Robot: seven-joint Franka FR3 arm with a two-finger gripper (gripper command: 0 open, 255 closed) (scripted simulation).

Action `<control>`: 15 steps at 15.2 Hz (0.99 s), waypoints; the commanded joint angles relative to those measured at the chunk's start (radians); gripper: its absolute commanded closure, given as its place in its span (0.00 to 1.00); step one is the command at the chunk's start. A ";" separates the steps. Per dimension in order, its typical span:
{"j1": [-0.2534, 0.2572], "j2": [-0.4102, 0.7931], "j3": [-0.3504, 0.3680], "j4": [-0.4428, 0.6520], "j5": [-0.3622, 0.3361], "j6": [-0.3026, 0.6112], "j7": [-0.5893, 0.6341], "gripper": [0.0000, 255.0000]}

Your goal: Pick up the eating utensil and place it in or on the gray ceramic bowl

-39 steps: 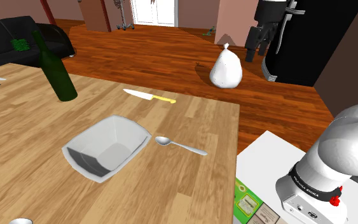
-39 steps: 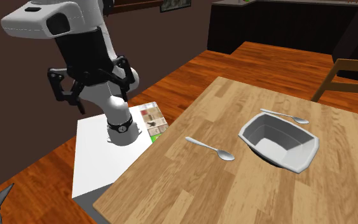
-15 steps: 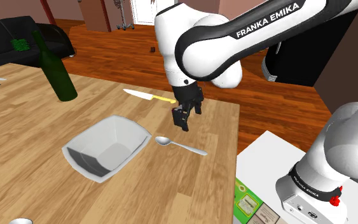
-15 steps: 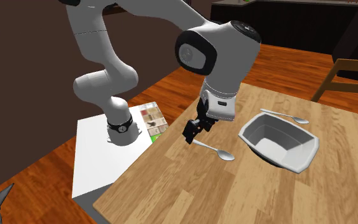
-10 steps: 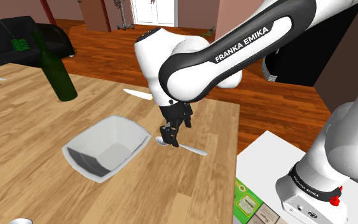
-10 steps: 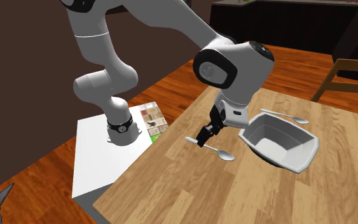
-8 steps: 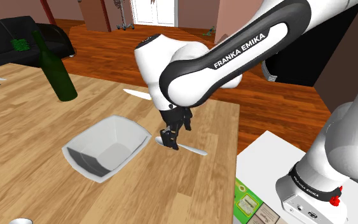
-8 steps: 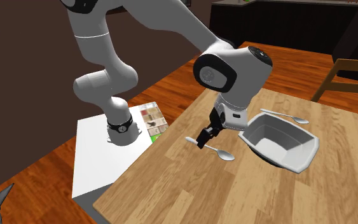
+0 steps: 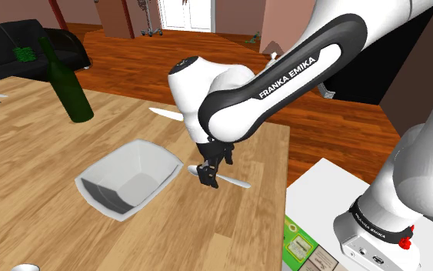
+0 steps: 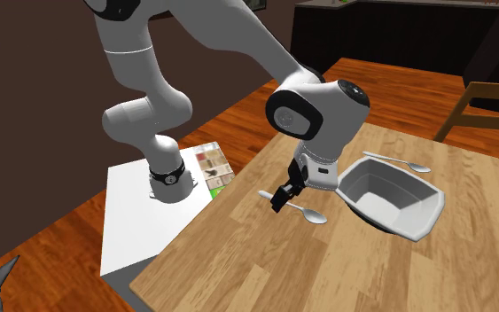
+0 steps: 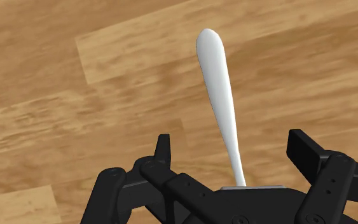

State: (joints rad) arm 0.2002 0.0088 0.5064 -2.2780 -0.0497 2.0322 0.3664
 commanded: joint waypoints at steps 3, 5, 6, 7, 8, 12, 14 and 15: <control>0.000 0.000 0.000 -0.001 0.000 0.001 0.000 0.00; 0.000 0.000 0.000 0.000 0.000 0.001 0.000 1.00; 0.000 0.000 0.000 0.000 0.000 0.001 0.000 1.00; 0.000 0.000 0.000 0.000 0.000 0.001 0.000 1.00; 0.000 0.000 0.000 0.000 0.000 0.001 0.000 1.00; 0.000 0.000 0.000 0.000 0.000 0.001 0.000 1.00; 0.000 0.000 0.000 0.000 0.000 0.001 0.000 1.00; 0.000 -0.009 0.000 0.005 0.005 -0.012 -0.004 1.00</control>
State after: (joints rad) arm 0.2003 0.0048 0.5066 -2.2762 -0.0474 2.0272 0.3650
